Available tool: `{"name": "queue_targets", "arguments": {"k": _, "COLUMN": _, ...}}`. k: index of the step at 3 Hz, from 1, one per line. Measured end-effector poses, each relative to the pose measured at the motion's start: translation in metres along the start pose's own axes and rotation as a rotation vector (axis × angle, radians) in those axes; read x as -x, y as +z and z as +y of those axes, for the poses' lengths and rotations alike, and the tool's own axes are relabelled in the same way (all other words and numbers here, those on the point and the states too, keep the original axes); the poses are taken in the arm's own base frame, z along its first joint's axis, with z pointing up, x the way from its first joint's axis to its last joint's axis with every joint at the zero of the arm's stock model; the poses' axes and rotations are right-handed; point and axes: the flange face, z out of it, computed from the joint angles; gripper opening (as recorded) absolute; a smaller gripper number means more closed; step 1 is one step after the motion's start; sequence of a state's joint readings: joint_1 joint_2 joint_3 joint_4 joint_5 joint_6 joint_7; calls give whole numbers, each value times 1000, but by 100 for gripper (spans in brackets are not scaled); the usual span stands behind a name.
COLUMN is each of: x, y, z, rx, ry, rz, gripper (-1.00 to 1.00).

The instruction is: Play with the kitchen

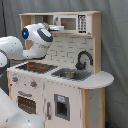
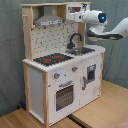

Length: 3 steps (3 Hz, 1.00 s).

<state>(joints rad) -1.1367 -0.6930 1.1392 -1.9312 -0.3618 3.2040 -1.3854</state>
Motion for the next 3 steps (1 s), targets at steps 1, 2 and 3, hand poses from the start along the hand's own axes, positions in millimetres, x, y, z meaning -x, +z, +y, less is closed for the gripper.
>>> {"name": "queue_targets", "arguments": {"k": 1, "x": -1, "y": 0, "z": 0, "rx": 0, "ry": -1, "rz": 1, "gripper": -100}}
{"name": "queue_targets", "arguments": {"k": 2, "x": -2, "y": -15, "z": 2, "rx": 9, "ry": -22, "rz": 18, "gripper": -100}}
{"name": "queue_targets", "arguments": {"k": 3, "x": 2, "y": -29, "z": 0, "rx": 13, "ry": -9, "rz": 28, "gripper": -100}}
